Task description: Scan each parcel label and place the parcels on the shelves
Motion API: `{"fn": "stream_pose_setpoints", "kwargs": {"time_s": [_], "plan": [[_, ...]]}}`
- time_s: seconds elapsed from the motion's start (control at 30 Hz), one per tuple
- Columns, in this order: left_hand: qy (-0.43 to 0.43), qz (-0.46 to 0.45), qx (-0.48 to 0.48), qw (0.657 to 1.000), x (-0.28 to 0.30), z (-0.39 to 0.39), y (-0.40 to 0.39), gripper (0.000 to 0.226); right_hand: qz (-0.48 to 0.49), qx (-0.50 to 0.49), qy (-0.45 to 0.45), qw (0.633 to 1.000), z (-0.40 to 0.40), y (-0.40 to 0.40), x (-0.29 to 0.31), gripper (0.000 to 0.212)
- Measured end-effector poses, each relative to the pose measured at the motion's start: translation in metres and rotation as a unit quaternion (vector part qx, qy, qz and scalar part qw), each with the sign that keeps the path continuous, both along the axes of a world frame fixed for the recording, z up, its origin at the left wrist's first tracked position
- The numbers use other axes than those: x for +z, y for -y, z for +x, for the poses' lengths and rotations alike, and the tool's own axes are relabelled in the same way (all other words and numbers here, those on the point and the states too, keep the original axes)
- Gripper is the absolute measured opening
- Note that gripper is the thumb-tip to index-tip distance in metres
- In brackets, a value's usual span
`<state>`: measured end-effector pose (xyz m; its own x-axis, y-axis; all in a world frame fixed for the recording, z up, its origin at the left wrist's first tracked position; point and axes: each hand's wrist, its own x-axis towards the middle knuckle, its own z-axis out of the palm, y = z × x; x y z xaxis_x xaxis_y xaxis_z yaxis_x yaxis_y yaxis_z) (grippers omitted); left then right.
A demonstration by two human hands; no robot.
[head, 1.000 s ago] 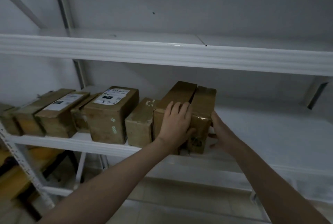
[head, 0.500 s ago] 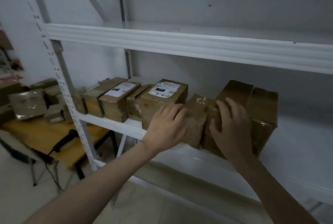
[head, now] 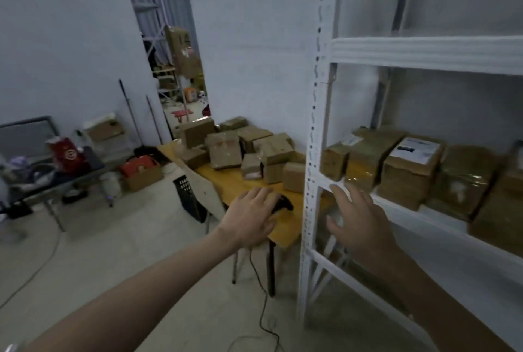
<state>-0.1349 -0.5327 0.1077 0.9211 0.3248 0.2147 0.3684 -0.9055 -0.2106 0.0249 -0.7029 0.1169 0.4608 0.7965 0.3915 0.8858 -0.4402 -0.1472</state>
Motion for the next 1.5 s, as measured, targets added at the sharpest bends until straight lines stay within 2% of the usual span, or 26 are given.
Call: {"fn": "stream_pose_setpoints", "kwargs": {"time_s": [0.13, 0.33, 0.63, 0.77, 1.0, 1.2, 1.4, 1.5], "plan": [[-0.021, -0.006, 0.073, 0.997, 0.0, -0.048, -0.081, 0.06, -0.034, 0.013, -0.042, 0.998, -0.038, -0.091, -0.008, 0.052], [-0.023, -0.017, 0.114, 0.993, 0.0, -0.074, -0.172, 0.057, -0.113, 0.023, -0.084, 0.99, -0.06, -0.201, -0.022, 0.062], [-0.061, -0.008, 0.119, 0.991, -0.018, -0.07, -0.325, 0.055, -0.113, 0.0, -0.139, 0.984, -0.044, -0.365, -0.056, 0.061], [-0.096, -0.034, 0.092, 0.991, -0.024, -0.038, -0.389, 0.055, -0.135, -0.033, -0.169, 0.976, -0.02, -0.419, -0.075, 0.066], [-0.07, -0.057, 0.009, 0.996, -0.04, 0.052, -0.458, 0.059, -0.191, -0.108, -0.172, 0.96, 0.034, -0.471, -0.094, 0.07], [-0.082, -0.074, -0.085, 0.99, -0.077, 0.161, -0.49, 0.06, -0.184, -0.185, -0.199, 0.945, 0.089, -0.496, -0.115, 0.074], [-0.118, -0.092, -0.185, 0.971, -0.128, 0.264, -0.506, 0.045, -0.201, -0.288, -0.202, 0.914, 0.157, -0.508, -0.159, 0.068], [-0.152, -0.074, -0.229, 0.959, -0.154, 0.303, -0.514, 0.047, -0.217, -0.324, -0.222, 0.894, 0.19, -0.516, -0.184, 0.066]]}}
